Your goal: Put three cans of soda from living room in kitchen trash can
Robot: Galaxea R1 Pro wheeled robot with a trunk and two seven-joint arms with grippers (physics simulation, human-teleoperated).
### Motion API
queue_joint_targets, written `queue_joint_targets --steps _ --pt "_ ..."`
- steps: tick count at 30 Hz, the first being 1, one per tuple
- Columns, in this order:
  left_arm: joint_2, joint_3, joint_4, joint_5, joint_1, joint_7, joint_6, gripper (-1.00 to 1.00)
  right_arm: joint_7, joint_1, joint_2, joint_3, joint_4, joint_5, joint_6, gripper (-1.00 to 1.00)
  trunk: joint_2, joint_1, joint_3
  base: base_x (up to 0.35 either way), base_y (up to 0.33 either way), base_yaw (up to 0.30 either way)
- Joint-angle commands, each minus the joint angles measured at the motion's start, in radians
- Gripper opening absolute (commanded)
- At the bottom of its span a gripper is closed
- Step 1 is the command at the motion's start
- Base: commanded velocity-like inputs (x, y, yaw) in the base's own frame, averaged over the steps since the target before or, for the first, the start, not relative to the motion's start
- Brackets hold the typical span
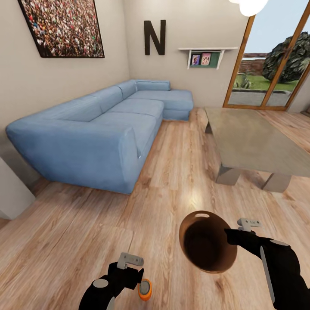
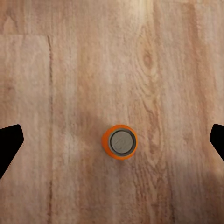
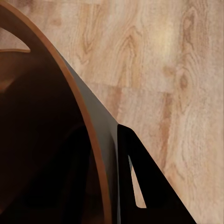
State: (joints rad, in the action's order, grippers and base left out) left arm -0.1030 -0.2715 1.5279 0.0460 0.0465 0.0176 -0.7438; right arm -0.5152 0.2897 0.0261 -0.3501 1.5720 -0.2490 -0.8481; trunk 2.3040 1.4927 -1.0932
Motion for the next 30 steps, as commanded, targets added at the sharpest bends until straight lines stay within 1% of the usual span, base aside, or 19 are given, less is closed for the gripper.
queue_joint_targets --steps 1,12,30 --pt "0.0 0.0 0.0 0.0 0.0 0.0 0.0 1.0 0.0 0.0 0.0 0.0 0.0 0.016 -0.003 -1.0 0.0 0.0 0.0 0.04 0.0 0.0" --pt "-0.001 0.0 0.0 0.0 0.0 0.001 0.001 1.0 0.0 0.0 0.0 -0.005 0.0 0.016 -0.021 -1.0 0.0 0.0 -0.001 0.006 0.0 -0.004" --pt "-0.001 0.001 0.0 0.0 0.0 0.001 0.001 1.0 0.0 0.0 0.001 -0.006 0.0 0.016 -0.01 -1.0 0.0 0.0 -0.029 0.0 0.0 -0.004"
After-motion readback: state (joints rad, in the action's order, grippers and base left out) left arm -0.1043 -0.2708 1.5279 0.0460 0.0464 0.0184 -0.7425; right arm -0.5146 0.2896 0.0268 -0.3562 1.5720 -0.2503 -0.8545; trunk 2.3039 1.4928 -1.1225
